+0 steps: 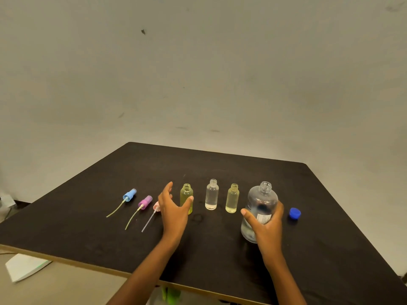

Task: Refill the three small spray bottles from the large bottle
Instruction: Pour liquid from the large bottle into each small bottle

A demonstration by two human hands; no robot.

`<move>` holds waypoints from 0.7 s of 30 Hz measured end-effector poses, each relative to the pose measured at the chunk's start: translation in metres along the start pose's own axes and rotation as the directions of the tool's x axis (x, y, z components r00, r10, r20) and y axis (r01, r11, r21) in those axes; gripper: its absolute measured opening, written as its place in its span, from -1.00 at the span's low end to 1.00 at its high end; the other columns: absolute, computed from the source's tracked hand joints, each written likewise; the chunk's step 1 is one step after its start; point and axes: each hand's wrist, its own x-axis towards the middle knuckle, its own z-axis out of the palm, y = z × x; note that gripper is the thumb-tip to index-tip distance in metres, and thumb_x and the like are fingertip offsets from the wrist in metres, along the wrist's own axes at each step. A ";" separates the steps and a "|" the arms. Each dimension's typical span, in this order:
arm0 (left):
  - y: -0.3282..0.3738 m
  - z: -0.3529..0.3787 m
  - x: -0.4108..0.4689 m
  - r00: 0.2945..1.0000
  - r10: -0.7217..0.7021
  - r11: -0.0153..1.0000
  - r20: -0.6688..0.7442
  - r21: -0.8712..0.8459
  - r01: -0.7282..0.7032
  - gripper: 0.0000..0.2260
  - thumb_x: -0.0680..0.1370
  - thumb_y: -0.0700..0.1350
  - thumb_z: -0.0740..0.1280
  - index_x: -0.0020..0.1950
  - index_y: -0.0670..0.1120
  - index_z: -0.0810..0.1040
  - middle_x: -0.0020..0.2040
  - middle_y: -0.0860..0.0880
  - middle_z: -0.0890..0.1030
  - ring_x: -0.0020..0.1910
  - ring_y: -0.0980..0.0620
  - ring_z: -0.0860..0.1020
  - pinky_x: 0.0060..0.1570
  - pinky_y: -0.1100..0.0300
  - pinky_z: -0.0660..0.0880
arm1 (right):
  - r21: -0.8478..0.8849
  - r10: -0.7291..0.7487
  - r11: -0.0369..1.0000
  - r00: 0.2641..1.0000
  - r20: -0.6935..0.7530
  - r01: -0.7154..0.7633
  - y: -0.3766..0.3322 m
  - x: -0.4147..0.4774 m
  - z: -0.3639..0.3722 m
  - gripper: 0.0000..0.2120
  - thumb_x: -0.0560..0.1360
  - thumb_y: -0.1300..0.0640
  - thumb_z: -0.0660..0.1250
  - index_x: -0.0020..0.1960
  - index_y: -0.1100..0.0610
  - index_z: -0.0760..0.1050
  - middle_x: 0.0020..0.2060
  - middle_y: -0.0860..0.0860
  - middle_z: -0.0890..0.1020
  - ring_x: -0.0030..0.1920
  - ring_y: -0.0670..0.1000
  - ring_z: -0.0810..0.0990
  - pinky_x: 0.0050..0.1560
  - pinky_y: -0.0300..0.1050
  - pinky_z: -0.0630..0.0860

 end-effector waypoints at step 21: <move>0.074 -0.030 -0.043 0.906 0.027 0.977 0.422 -0.202 0.065 -0.74 0.47 -0.18 0.41 0.07 0.08 0.49 -0.06 0.11 0.61 -0.12 0.17 0.60 -0.26 0.27 0.59 | -0.044 0.038 0.998 0.999 0.024 -0.037 -0.026 0.002 -0.009 -0.30 0.26 0.20 0.55 0.29 0.08 0.29 0.13 0.02 0.49 0.15 0.07 0.50 0.10 -0.09 0.43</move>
